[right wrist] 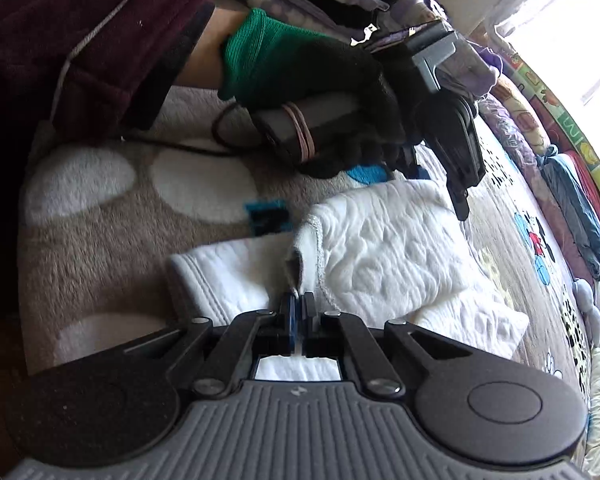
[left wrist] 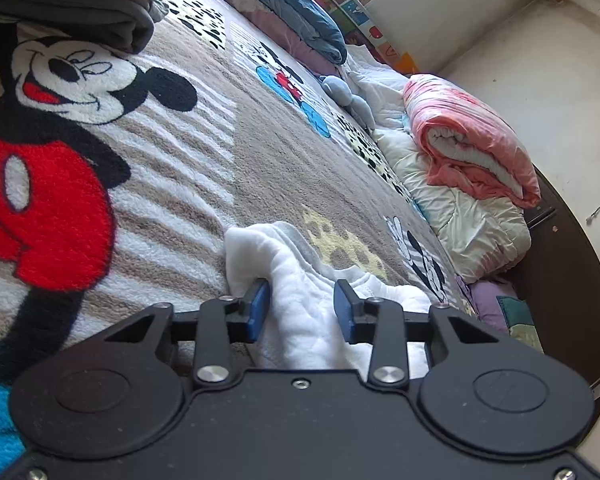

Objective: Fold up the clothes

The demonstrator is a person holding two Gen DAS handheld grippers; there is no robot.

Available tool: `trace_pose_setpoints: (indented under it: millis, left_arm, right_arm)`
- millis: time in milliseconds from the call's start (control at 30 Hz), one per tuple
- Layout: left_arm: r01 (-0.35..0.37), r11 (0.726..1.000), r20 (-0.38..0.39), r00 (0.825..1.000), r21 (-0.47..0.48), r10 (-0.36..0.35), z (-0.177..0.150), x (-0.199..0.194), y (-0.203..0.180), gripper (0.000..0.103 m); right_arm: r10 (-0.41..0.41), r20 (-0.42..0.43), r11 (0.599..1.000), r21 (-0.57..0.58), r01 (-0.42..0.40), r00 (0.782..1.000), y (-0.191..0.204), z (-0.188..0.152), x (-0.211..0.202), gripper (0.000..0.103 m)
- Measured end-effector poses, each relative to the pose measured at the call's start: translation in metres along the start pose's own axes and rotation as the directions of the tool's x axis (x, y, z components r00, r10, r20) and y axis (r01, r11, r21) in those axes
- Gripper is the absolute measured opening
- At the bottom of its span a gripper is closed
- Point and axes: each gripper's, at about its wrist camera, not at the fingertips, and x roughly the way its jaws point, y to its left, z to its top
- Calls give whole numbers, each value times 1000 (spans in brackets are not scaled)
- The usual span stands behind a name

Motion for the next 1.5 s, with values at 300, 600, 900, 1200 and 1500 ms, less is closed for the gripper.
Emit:
trace_pose_setpoints:
  millis: [300,600,900,1200,1500]
  left_arm:
    - [-38,996,17,999,79,37,-5,1,-7,25]
    - [-26,981,17,1000,190,23,-14,-59,-34,33]
    - [-72,972,-6,997,222,76,-47,-40,-41,11]
    - [-72,973,-10,997,220,76,-46,-37,-38,11]
    - [-27,988,-4,1000,152,28,-45,-44,-34,11]
  right_arm:
    - [-15,-21,1000,-5,15,1000,6,-1,2,5]
    - [-13,-18,1000,5,13,1000,7,-4,4,5]
    - [-63,17,997,40,62,998,5,-3,-18,5]
    - [-79,173,983,179,47,982,21,17,-71,8]
    - [56,86,899,429,-87,995,4,-33,-13,7]
